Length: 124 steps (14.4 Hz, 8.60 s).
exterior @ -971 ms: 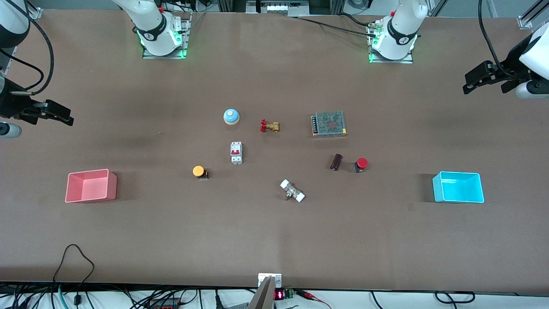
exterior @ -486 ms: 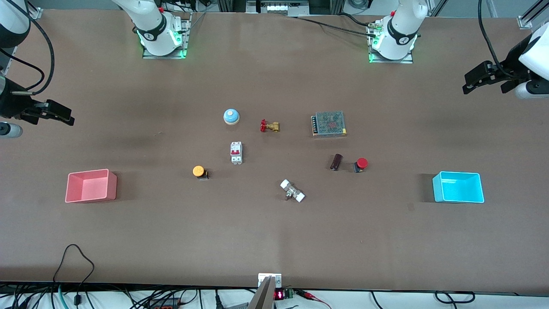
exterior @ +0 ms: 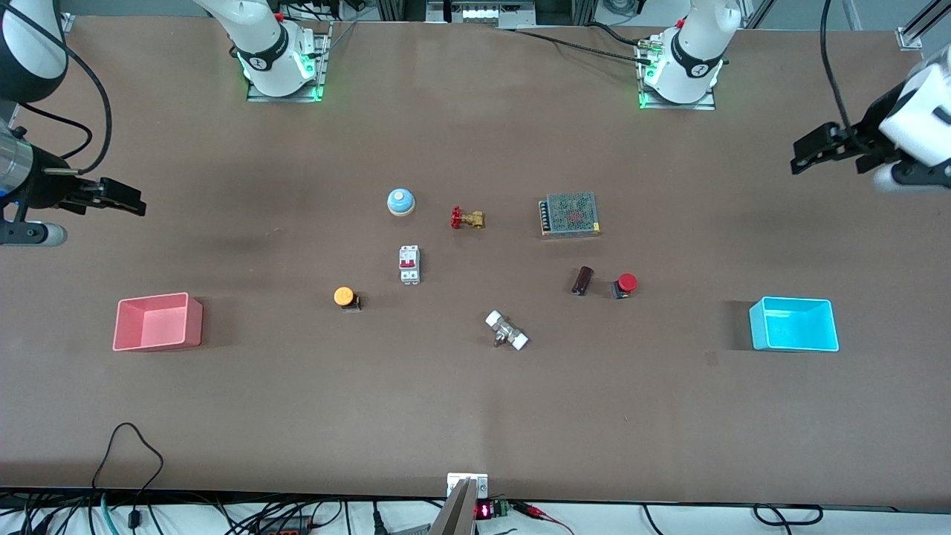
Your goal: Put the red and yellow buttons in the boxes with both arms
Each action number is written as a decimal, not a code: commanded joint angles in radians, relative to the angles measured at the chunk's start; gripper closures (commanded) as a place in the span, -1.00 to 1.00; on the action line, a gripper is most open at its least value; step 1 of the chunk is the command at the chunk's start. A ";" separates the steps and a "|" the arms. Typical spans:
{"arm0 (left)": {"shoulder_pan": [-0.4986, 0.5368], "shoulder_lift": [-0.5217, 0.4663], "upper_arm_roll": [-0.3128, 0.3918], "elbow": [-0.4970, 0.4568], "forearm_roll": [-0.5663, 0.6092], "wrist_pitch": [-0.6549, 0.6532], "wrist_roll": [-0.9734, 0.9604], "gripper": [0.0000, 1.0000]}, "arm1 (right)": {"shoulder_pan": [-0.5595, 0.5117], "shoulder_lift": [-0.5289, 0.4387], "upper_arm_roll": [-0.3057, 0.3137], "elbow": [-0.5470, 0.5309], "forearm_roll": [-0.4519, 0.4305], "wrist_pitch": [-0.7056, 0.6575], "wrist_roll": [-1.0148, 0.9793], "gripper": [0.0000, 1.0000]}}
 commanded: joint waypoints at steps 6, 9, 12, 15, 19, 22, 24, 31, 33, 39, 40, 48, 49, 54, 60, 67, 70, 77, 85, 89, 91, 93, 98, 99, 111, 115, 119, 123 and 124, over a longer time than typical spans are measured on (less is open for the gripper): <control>-0.087 0.385 -0.015 0.162 -0.095 0.093 -0.117 -1.00 | 0.057 0.118 0.011 0.015 0.060 0.081 -0.007 -1.00; -0.119 0.388 -0.017 0.067 -0.102 0.272 -0.131 -1.00 | 0.139 0.202 0.011 0.015 0.060 0.170 0.000 -1.00; -0.177 0.371 -0.018 -0.101 -0.096 0.491 -0.224 -1.00 | 0.176 0.286 0.011 0.015 0.062 0.248 0.007 -1.00; -0.223 0.361 -0.018 -0.243 -0.067 0.683 -0.307 -1.00 | 0.203 0.357 0.011 0.015 0.109 0.331 0.009 -1.00; -0.250 0.345 -0.018 -0.494 -0.067 1.065 -0.329 -1.00 | 0.240 0.412 0.011 0.015 0.214 0.396 0.010 -1.00; -0.251 0.387 -0.017 -0.524 -0.042 1.139 -0.327 -1.00 | 0.272 0.449 0.011 0.015 0.215 0.448 0.013 -1.00; -0.251 0.396 -0.017 -0.524 -0.033 1.139 -0.330 -1.00 | 0.289 0.467 0.011 0.016 0.217 0.457 0.013 -1.00; -0.276 0.457 -0.011 -0.489 -0.031 1.141 -0.370 -1.00 | 0.355 0.507 0.010 0.016 0.208 0.518 0.112 -1.00; -0.300 0.482 -0.006 -0.481 -0.022 1.142 -0.407 -1.00 | 0.355 0.530 0.010 0.016 0.209 0.523 0.130 -1.00; -0.303 0.517 0.000 -0.436 0.041 1.142 -0.473 -1.00 | 0.357 0.575 0.010 0.016 0.214 0.578 0.136 -1.00; -0.303 0.519 0.002 -0.435 0.045 1.142 -0.472 -1.00 | 0.357 0.579 0.010 0.019 0.214 0.583 0.136 -1.00; -0.302 0.529 0.011 -0.415 0.073 1.138 -0.473 -0.85 | 0.358 0.596 0.011 0.033 0.217 0.585 0.138 -0.98; -0.302 0.531 0.011 -0.415 0.073 1.138 -0.475 -0.73 | 0.358 0.601 0.011 0.036 0.217 0.585 0.138 -0.91; -0.302 0.542 0.011 -0.416 0.074 1.130 -0.472 0.23 | 0.372 0.601 0.011 0.036 0.215 0.585 0.138 -0.27; -0.291 0.528 0.011 -0.369 0.079 1.065 -0.462 0.98 | 0.371 0.601 0.010 0.036 0.214 0.583 0.135 0.10; -0.092 0.436 0.009 -0.228 0.079 0.802 -0.214 0.98 | 0.361 0.598 0.008 0.036 0.211 0.583 0.128 0.26; 0.015 0.436 0.009 -0.223 0.077 0.803 -0.056 0.98 | 0.360 0.592 0.002 0.036 0.206 0.583 0.119 0.37; 0.186 0.497 0.009 -0.143 0.070 0.802 0.227 0.98 | 0.358 0.531 -0.214 0.110 0.202 0.493 0.105 0.40; 0.244 0.603 0.008 -0.084 0.064 0.811 0.329 0.98 | 0.239 0.514 -0.377 0.111 0.218 0.370 -0.149 0.41; 0.263 0.649 0.003 -0.056 0.052 0.814 0.355 0.98 | 0.139 0.530 -0.371 0.111 0.220 0.379 -0.281 0.44; 0.263 0.664 0.005 -0.054 0.019 0.816 0.389 0.98 | 0.125 0.544 -0.369 0.111 0.220 0.384 -0.286 0.47; 0.263 0.670 0.006 -0.053 0.005 0.816 0.403 0.98 | 0.118 0.559 -0.366 0.111 0.220 0.388 -0.293 0.49; 0.263 0.692 0.008 -0.048 0.005 0.820 0.404 0.94 | 0.111 0.619 -0.365 0.132 0.292 0.437 -0.352 0.49; 0.263 0.692 0.008 -0.048 0.005 0.820 0.404 0.91 | 0.110 0.630 -0.365 0.137 0.300 0.451 -0.355 0.49; 0.267 0.686 0.006 0.005 0.004 0.785 0.394 -1.00 | 0.090 0.719 -0.351 0.139 0.389 0.526 -0.456 0.48; 0.269 0.681 0.002 0.142 0.004 0.581 0.390 -1.00 | 0.079 0.731 -0.337 0.137 0.389 0.537 -0.479 0.44; 0.266 0.609 -0.001 0.163 0.004 0.471 0.371 -1.00 | 0.075 0.734 -0.337 0.137 0.390 0.551 -0.488 -0.22; 0.252 0.523 -0.058 0.159 0.007 0.330 0.256 -1.00 | 0.082 0.712 -0.340 0.139 0.389 0.537 -0.487 -1.00; 0.250 0.487 -0.087 0.148 0.007 0.302 0.227 -1.00 | 0.085 0.705 -0.340 0.139 0.389 0.535 -0.488 -1.00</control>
